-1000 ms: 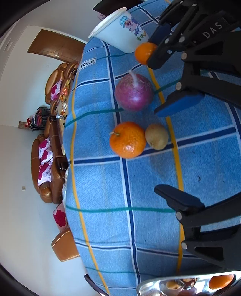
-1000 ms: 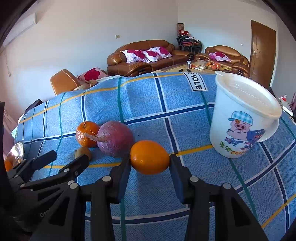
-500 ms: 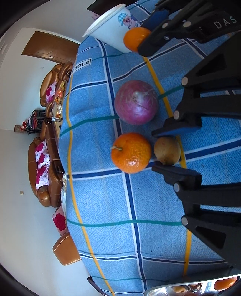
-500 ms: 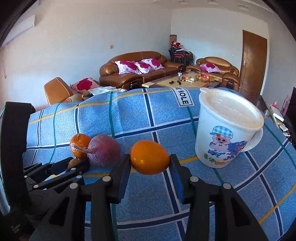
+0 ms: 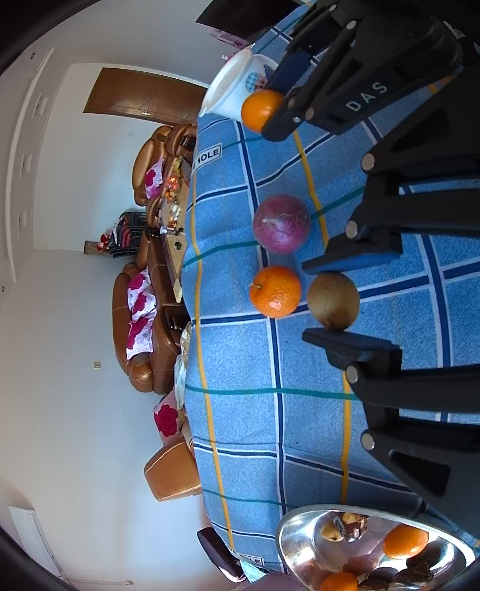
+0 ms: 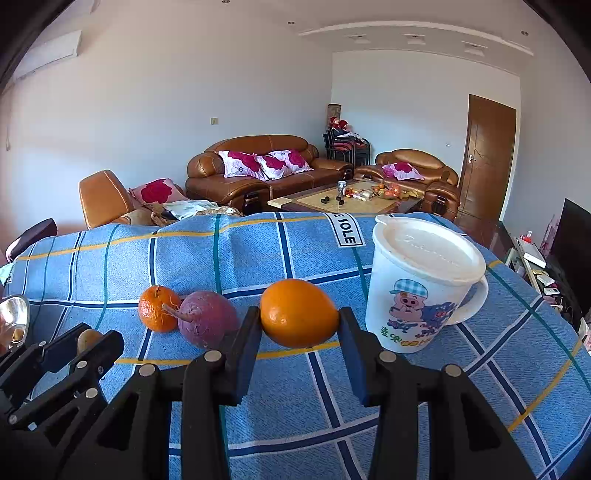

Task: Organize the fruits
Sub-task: 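Carry the oval orange in the right tool while the left tool carries the tan fruit to the plate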

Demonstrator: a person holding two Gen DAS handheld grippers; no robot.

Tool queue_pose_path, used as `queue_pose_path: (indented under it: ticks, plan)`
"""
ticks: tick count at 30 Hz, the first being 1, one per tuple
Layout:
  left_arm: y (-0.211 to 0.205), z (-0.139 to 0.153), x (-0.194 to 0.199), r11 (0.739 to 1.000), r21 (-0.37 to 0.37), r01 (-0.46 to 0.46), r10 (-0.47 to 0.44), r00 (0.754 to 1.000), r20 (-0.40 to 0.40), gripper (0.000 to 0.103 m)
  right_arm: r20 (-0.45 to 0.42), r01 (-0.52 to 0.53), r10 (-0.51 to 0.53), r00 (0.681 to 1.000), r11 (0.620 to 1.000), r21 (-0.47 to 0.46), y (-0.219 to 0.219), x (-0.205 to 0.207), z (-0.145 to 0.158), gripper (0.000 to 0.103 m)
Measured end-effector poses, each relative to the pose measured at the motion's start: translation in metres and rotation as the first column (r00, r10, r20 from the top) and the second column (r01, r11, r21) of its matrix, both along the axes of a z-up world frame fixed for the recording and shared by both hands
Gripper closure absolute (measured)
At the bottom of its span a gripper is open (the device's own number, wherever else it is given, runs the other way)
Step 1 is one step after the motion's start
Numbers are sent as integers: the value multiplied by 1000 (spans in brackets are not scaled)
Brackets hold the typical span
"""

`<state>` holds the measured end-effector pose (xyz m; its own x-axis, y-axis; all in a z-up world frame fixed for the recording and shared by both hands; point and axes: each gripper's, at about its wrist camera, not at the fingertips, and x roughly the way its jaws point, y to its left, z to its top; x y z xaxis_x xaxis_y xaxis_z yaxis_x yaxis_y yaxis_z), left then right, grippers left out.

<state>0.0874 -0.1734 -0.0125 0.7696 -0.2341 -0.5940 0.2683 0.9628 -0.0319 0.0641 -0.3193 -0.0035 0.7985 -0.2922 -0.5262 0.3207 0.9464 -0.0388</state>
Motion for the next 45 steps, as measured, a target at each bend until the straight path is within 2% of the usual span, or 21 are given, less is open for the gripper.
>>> queue_pose_path:
  ticks: [8,31,45]
  plan:
    - [3,3,-31,1000,14,8,-9,998,63,72,11,7,-7,1000,1000,-15,8,-29,2,59]
    - [33,4,-71,1000,-7,14,-13,997,82,72,35,29,-27,999,998,-54,28,-75,7,59]
    - [59,6,-93,1000,-21,14,-12,995,101,72,41,22,-19,999,998,-62,58,-99,7,59]
